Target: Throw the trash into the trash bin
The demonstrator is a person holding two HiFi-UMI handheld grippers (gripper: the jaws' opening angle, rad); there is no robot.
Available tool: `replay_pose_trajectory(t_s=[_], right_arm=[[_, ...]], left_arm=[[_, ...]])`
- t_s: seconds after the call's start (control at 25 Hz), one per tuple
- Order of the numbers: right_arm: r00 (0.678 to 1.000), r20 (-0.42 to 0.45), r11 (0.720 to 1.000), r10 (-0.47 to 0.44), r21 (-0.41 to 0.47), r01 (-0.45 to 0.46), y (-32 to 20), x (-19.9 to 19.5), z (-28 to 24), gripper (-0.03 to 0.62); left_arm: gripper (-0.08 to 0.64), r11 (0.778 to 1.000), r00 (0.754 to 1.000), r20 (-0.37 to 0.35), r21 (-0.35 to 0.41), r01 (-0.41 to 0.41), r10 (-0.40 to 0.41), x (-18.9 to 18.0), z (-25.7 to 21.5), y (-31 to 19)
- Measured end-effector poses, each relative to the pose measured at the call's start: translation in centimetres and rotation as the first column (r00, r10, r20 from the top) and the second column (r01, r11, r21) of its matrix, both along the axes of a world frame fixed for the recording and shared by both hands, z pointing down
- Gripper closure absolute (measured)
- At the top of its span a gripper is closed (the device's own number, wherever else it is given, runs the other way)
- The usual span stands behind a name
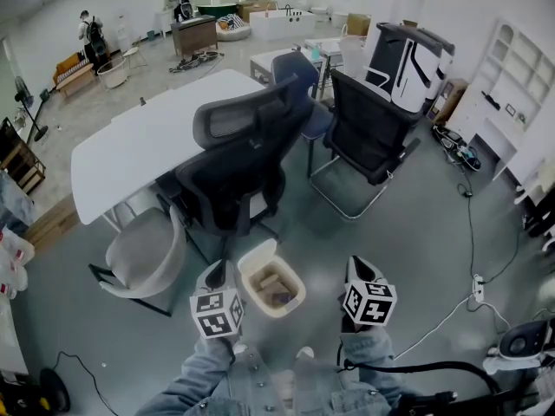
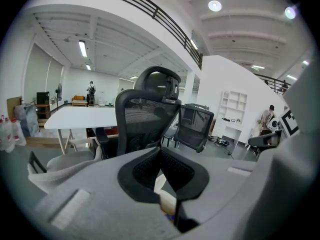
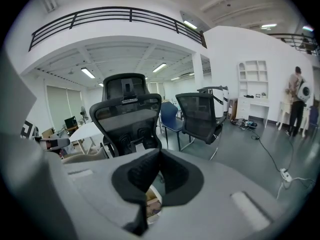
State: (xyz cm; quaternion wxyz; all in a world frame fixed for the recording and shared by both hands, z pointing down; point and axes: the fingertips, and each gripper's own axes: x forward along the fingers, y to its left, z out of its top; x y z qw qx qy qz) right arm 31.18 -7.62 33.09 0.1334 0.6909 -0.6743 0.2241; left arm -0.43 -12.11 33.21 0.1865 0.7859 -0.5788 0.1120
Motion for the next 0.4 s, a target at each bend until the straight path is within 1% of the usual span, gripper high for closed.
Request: replay_pose_trajectory(t_s=[0.4], right_arm=[[1.000, -0.013, 1.000, -0.028, 0.006, 0.028, -0.3, 0.4, -1.1, 0.589]], left_arm=[[0.551, 1.000, 1.000, -0.006, 0.001, 0.009, -0.009, 0.5, -0.3, 0.3]])
